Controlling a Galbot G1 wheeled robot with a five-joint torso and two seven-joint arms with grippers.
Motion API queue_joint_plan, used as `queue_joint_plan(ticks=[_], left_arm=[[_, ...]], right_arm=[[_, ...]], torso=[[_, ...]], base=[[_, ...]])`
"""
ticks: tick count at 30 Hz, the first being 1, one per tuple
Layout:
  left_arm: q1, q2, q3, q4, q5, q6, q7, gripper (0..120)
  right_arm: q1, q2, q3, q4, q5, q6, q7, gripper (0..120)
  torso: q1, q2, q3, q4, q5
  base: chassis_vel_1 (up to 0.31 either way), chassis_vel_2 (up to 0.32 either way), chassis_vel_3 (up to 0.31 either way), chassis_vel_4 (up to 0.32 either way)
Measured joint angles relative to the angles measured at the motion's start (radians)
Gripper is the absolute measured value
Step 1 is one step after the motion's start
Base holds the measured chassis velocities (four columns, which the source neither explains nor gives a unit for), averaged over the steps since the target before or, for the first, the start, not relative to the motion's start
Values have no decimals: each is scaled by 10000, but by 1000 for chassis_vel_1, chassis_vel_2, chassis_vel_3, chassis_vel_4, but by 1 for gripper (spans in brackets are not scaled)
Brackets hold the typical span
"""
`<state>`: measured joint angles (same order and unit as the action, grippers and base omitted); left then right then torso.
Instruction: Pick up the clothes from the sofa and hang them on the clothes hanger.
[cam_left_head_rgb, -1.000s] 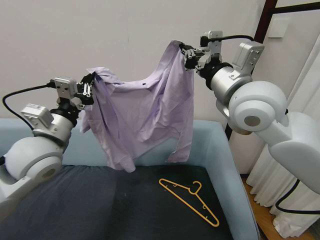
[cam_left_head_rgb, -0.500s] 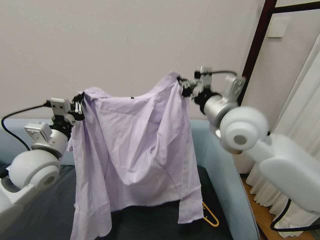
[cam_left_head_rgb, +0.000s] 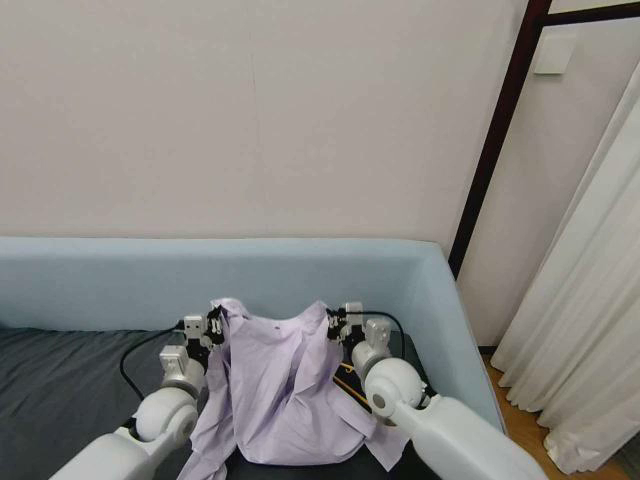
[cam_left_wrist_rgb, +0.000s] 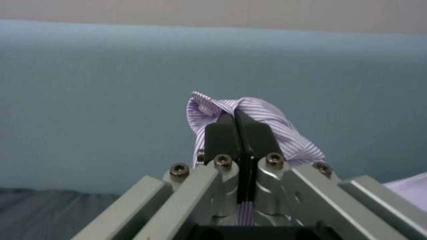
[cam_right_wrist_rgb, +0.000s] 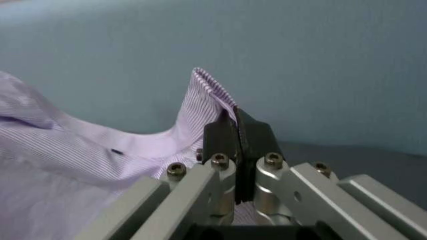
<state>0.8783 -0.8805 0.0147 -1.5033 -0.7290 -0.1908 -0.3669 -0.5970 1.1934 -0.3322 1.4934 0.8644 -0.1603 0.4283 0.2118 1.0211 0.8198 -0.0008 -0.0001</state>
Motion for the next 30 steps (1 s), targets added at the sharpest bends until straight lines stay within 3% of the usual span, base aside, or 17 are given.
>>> queue_joint_plan(ticks=[12,21,23,30], left_arm=[[-26,-186,115,254,164,-173,173,0],[2,-308,170,285,339,-174,181,0],[2,-293,195,254,356,-174,185,0],[50,-249,372,86,633,-215,195,0]], right_arm=[[273,390,148,-1811,-1015,366,-716,3],[153,-565,749,-2180,-1518,99,-1779,37],[99,-726,787,-2126,-1462,27,-1938,40],[-760,-1743,1221,-1931,-1425,-878,-3358,68]], torso=[[0,0,-2,-2,0],[0,0,-2,-5,0],[0,0,-1,-5,-1],[-1,0,-2,-5,2]], base=[[0,0,0,0],[0,0,0,0],[0,0,0,0],[0,0,0,0]])
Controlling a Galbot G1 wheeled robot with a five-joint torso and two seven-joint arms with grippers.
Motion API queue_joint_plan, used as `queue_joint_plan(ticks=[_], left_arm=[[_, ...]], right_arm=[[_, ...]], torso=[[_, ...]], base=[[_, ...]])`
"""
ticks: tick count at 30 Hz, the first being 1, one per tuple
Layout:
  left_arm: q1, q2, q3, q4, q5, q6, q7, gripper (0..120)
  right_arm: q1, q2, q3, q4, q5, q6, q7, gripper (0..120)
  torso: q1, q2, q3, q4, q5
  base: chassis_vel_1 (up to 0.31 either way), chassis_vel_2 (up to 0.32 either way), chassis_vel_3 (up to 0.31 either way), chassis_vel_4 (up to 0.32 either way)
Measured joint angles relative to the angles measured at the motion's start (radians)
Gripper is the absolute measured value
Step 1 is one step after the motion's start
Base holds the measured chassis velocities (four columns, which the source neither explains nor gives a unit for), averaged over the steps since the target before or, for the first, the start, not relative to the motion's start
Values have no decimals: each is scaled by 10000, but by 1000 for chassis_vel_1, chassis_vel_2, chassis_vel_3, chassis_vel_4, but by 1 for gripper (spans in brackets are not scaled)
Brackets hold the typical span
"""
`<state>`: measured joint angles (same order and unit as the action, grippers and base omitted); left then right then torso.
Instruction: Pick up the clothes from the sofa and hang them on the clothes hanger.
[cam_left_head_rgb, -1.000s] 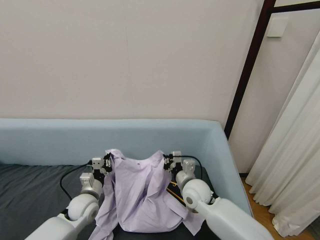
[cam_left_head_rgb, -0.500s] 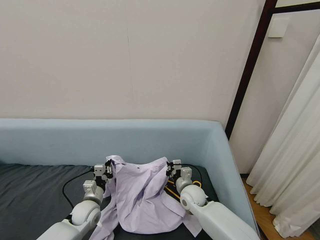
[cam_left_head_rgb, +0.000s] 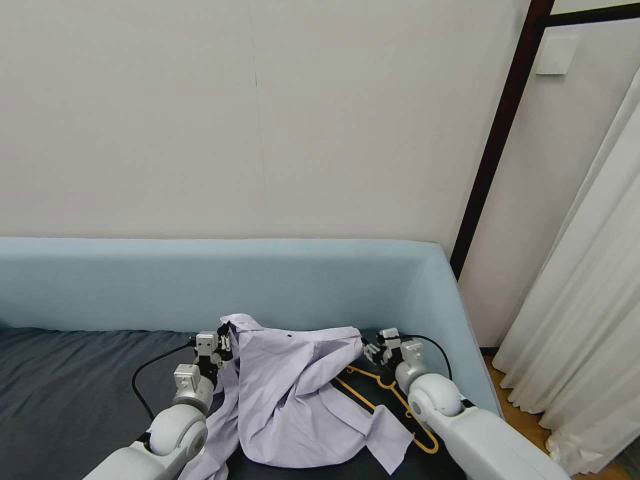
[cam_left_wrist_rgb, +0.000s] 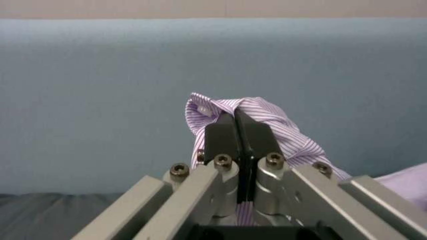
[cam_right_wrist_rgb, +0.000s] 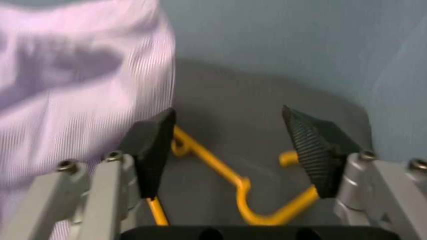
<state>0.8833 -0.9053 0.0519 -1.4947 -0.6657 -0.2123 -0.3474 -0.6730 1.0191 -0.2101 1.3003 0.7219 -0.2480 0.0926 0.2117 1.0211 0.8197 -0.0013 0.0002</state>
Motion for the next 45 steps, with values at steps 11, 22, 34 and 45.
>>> queue_joint_plan(ticks=[11,22,34,45], left_arm=[[116,33,203,-273,289,-102,36,0],[165,130,431,-421,370,-203,120,0],[31,87,612,-470,328,-214,127,0],[101,134,608,-573,320,-214,125,0]], right_arm=[[-330,-192,293,-1191,-1126,-547,-1615,100],[-10,338,309,-2964,-1768,-85,-2482,71],[36,349,454,-3713,-1464,31,-3051,26],[-70,358,510,-3711,-1603,152,-2740,4]], torso=[[0,0,0,2,-1],[0,1,0,1,-3],[0,0,0,3,-3],[-1,1,0,3,-2]], base=[[0,0,0,0],[0,0,0,0],[0,0,0,0],[0,0,0,0]])
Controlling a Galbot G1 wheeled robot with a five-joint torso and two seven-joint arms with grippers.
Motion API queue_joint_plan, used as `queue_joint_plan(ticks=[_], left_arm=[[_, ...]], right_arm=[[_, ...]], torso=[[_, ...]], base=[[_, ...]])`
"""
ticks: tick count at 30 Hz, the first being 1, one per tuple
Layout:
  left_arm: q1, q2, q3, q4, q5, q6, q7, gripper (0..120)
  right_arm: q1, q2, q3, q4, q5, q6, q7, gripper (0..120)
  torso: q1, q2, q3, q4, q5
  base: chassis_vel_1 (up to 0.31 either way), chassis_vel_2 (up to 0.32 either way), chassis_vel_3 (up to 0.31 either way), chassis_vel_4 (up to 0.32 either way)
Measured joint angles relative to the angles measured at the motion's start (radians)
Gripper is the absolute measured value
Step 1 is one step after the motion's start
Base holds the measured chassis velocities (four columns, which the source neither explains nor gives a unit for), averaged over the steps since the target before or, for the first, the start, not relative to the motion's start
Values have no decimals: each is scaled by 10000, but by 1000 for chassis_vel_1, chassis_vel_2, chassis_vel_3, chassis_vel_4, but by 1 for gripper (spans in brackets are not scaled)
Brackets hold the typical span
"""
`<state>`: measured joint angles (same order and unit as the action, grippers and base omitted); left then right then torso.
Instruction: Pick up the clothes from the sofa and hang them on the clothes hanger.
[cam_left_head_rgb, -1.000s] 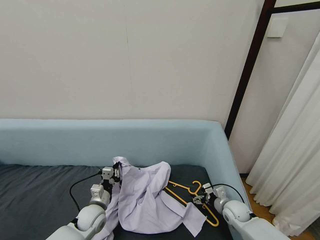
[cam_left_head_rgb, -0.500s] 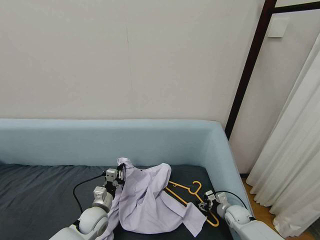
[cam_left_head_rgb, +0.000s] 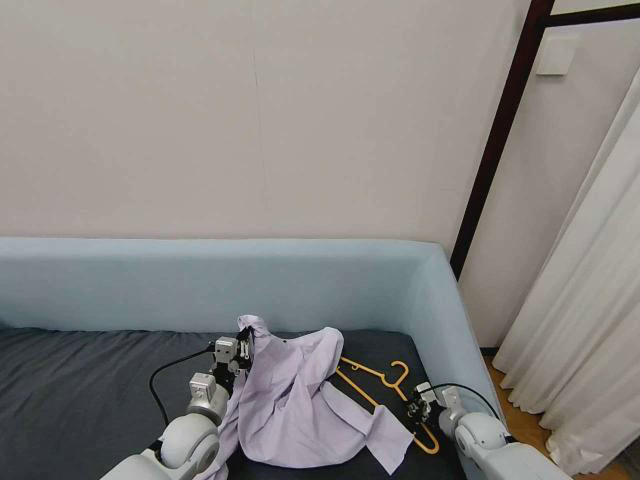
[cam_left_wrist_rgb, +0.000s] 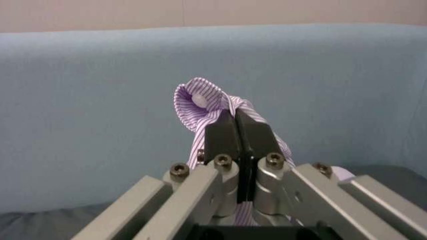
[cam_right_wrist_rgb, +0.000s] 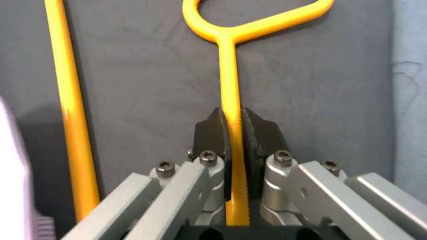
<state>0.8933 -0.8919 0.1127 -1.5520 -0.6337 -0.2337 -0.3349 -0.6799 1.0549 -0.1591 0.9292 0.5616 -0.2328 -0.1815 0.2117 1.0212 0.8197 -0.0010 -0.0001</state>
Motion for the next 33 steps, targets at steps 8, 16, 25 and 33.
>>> queue_joint_plan(ticks=[8,16,25,33], left_arm=[[17,96,-36,-17,-22,-29,-2,0],[19,229,-55,22,-32,-81,38,0],[-93,557,-1,-243,-212,-87,64,0],[-99,1020,9,-718,-480,-6,70,0]], right_arm=[[-57,-145,459,914,889,22,1414,4],[-331,-699,780,2668,981,305,2184,4],[-1641,-1952,974,5710,-632,851,3114,4],[-3156,-2438,1033,6873,-4116,2264,3022,4]], torso=[[1,0,1,-3,-3],[1,0,1,-1,-2],[1,-1,-1,-2,-3],[0,1,-2,-3,-2]], base=[[0,0,0,0],[0,0,0,0],[0,0,0,0],[0,0,0,0]])
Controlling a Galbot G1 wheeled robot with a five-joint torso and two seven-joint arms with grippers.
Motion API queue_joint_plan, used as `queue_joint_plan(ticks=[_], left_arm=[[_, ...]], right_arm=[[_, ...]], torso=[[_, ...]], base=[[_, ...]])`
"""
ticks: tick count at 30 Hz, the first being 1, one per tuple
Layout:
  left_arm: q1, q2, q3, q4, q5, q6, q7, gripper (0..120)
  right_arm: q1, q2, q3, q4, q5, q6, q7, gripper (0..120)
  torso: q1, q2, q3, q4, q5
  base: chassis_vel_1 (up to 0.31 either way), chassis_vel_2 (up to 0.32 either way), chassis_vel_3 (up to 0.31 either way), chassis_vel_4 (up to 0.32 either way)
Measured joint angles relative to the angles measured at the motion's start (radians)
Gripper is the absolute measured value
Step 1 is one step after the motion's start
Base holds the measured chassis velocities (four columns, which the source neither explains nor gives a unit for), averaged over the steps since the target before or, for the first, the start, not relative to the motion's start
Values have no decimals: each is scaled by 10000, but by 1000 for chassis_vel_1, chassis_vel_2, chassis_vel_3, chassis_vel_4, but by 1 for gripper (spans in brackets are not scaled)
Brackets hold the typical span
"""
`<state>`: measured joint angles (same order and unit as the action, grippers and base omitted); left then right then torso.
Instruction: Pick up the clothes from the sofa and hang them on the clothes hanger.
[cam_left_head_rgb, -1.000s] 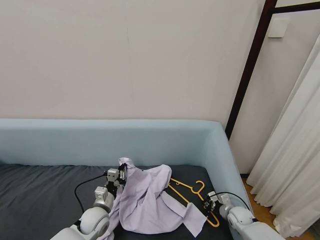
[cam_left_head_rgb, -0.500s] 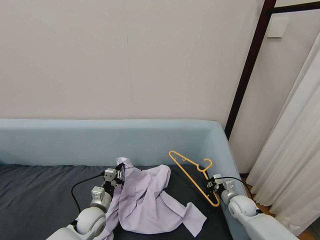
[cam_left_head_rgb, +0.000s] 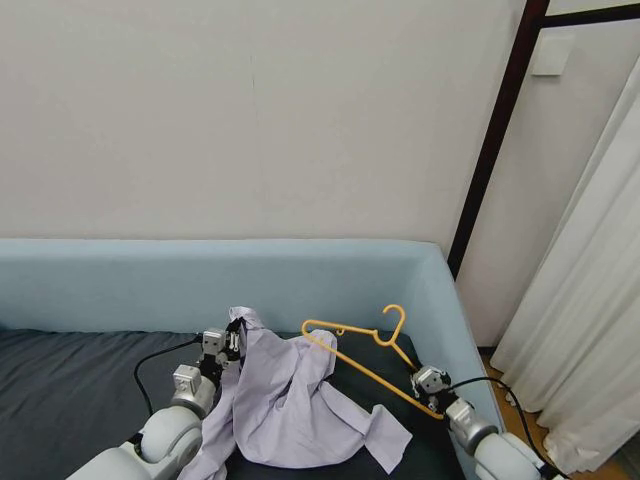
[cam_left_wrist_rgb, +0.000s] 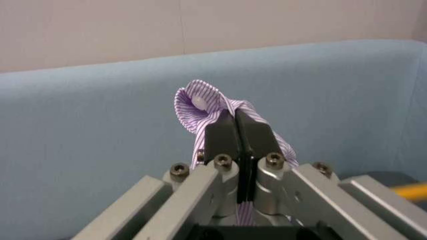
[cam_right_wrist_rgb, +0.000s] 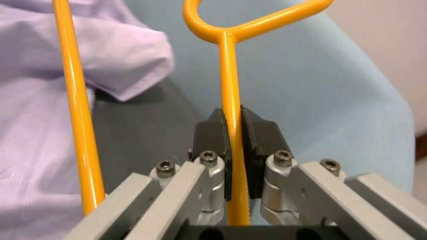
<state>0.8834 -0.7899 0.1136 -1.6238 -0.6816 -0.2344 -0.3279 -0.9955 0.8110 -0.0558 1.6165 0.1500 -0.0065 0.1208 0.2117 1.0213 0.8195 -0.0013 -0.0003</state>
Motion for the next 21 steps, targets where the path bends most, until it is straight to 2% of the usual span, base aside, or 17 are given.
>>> queue_joint_plan(ticks=[3,8,13,21], left_arm=[[7,517,-11,-397,-121,155,17,0],[26,770,16,-587,-102,395,-98,0],[34,671,168,-893,-20,889,-545,0],[125,677,234,-1069,238,1285,-971,0]], right_arm=[[-494,96,-233,170,-1981,674,-105,4],[-557,508,-908,312,-3139,919,-26,4],[-160,696,-1696,565,-3146,624,208,4],[592,1053,-2271,195,-2604,468,535,4]], torso=[[1,0,1,2,1],[0,0,1,4,-1],[0,0,2,2,0],[1,0,2,4,0]], base=[[0,0,0,0],[0,0,0,0],[0,0,0,0],[0,0,0,0]])
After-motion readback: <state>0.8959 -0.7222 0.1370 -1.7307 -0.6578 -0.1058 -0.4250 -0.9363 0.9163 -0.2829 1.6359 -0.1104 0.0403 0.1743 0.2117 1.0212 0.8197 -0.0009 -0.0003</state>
